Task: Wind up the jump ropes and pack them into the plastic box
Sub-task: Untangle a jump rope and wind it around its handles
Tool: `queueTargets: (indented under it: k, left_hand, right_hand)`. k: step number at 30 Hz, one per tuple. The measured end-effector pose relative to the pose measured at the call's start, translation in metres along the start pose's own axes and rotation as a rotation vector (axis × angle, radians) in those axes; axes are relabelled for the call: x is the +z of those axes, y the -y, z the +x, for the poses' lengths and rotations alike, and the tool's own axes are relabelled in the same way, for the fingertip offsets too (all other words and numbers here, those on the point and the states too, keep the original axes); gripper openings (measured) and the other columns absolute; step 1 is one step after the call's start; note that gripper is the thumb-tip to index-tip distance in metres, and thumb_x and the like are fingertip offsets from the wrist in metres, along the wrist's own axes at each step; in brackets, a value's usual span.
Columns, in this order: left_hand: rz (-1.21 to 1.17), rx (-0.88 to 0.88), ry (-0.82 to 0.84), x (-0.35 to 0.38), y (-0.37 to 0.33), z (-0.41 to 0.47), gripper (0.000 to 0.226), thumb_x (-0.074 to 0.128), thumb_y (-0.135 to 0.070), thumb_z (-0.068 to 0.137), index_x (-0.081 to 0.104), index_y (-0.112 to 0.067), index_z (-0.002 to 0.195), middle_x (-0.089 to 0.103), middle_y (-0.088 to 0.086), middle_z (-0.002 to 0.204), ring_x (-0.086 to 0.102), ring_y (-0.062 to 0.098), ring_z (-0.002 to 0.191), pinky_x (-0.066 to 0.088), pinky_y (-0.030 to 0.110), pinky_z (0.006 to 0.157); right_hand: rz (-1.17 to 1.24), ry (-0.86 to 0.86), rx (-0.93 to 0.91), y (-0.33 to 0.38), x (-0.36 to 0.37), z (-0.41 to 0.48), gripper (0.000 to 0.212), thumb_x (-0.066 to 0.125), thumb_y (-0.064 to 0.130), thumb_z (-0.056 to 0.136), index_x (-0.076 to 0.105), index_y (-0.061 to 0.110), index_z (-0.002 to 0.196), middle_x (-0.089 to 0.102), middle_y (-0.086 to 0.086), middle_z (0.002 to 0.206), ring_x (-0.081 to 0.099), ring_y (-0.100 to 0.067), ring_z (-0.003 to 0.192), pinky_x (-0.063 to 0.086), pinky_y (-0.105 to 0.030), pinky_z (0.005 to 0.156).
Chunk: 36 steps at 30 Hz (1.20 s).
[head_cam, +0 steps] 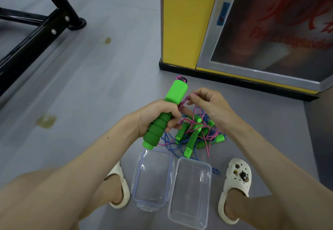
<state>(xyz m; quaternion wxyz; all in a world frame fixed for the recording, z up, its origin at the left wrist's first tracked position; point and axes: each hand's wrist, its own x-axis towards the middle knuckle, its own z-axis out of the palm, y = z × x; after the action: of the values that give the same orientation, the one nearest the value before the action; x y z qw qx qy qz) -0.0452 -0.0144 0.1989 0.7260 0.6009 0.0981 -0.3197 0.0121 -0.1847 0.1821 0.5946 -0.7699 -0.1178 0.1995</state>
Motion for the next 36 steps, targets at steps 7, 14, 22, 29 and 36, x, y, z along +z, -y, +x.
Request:
queueTargets:
  k: [7, 14, 22, 29, 36]
  left_hand:
    - [-0.289, 0.085, 0.315, 0.006, 0.008, 0.001, 0.038, 0.057, -0.012, 0.063, 0.065, 0.006, 0.095, 0.044, 0.001, 0.044, 0.041, 0.012, 0.036, 0.051, 0.029, 0.081]
    - [-0.590, 0.246, 0.387, 0.010, 0.009, 0.004, 0.039, 0.073, -0.016, 0.057, 0.072, 0.003, 0.091, 0.063, 0.007, 0.059, 0.062, 0.020, 0.053, 0.056, 0.035, 0.082]
    - [-0.755, 0.380, 0.221, 0.007, -0.001, 0.009, 0.069, 0.057, -0.001, 0.064, 0.049, 0.000, 0.132, 0.059, 0.023, 0.126, 0.053, 0.032, 0.125, 0.043, 0.037, 0.105]
    - [-0.188, 0.428, -0.381, -0.016, -0.026, -0.001, 0.047, 0.045, 0.007, 0.079, 0.055, -0.021, 0.115, 0.063, 0.006, 0.127, 0.056, 0.012, 0.120, 0.035, 0.023, 0.103]
    - [0.704, 0.223, -0.536, -0.022, -0.014, 0.003, 0.054, 0.066, -0.006, 0.075, 0.047, -0.013, 0.125, 0.050, -0.006, 0.094, 0.055, 0.019, 0.078, 0.047, 0.020, 0.061]
  right_hand:
    - [0.118, 0.146, 0.113, -0.005, 0.006, -0.004, 0.038, 0.053, 0.031, 0.092, 0.064, -0.004, 0.099, 0.066, -0.013, 0.088, 0.061, -0.012, 0.082, 0.046, -0.034, 0.090]
    - [0.022, 0.197, 0.118, -0.004, 0.010, -0.007, 0.022, 0.047, 0.013, 0.098, 0.069, 0.009, 0.098, 0.072, 0.004, 0.082, 0.064, -0.002, 0.080, 0.048, -0.016, 0.077]
    - [-0.408, 0.386, 0.111, -0.024, 0.014, -0.007, 0.010, 0.059, 0.022, 0.093, 0.066, 0.015, 0.093, 0.070, -0.003, 0.095, 0.065, -0.019, 0.092, 0.050, -0.035, 0.089]
    - [-0.622, 0.321, 0.068, -0.032, 0.003, -0.003, 0.017, 0.061, 0.027, 0.090, 0.069, 0.012, 0.093, 0.069, -0.001, 0.086, 0.063, -0.016, 0.081, 0.049, -0.025, 0.069]
    - [-0.481, 0.169, -0.005, -0.016, -0.003, -0.004, 0.015, 0.059, 0.027, 0.092, 0.064, 0.029, 0.078, 0.057, -0.005, 0.062, 0.046, -0.011, 0.055, 0.038, -0.025, 0.055]
